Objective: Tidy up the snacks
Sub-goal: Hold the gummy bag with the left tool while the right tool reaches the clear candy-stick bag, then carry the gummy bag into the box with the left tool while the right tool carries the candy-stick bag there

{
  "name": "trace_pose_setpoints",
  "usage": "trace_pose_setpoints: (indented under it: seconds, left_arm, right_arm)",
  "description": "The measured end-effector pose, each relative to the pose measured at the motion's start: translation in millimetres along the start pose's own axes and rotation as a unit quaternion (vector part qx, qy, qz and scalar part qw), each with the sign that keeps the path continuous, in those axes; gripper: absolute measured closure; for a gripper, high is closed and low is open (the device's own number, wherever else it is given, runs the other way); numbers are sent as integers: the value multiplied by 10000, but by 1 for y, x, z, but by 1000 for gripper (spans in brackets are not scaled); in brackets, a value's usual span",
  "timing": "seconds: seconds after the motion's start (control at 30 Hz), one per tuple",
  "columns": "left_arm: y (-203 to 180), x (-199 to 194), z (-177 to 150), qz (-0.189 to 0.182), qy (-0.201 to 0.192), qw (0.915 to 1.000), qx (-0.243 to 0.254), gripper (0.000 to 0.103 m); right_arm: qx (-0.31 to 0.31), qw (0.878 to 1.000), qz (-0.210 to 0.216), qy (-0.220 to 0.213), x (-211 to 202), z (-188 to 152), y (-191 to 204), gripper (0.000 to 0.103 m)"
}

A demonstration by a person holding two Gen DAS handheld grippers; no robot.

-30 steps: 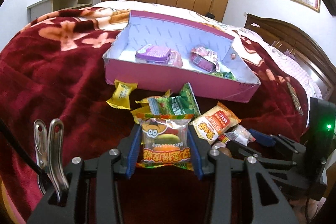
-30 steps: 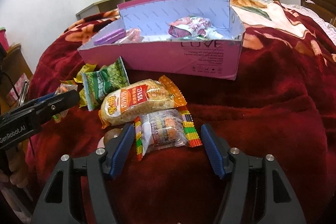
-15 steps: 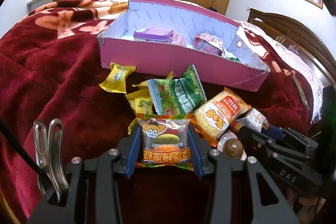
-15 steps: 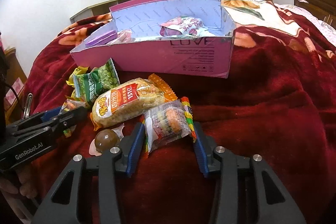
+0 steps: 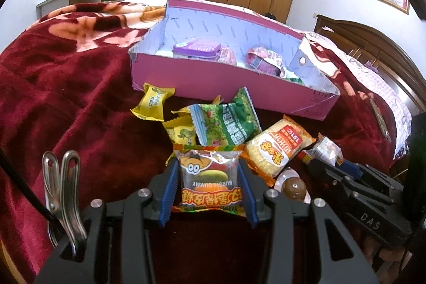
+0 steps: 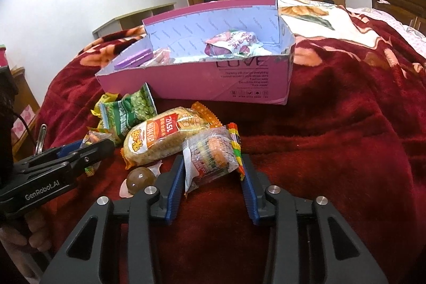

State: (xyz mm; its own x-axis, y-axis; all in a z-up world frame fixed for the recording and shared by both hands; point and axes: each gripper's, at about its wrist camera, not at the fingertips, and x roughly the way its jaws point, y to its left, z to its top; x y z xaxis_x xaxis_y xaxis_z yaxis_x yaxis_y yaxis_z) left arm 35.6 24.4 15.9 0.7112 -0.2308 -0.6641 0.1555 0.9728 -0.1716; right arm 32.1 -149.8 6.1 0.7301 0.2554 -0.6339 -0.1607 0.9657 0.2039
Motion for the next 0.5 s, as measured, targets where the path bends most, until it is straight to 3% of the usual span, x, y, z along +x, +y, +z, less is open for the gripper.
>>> trace_pose_setpoints:
  seconds: [0.5]
  left_arm:
    - [8,-20,21,-49,-179,9996,-220,58]
  right_arm:
    - [-3,9988,152,-472,-23,5,3,62]
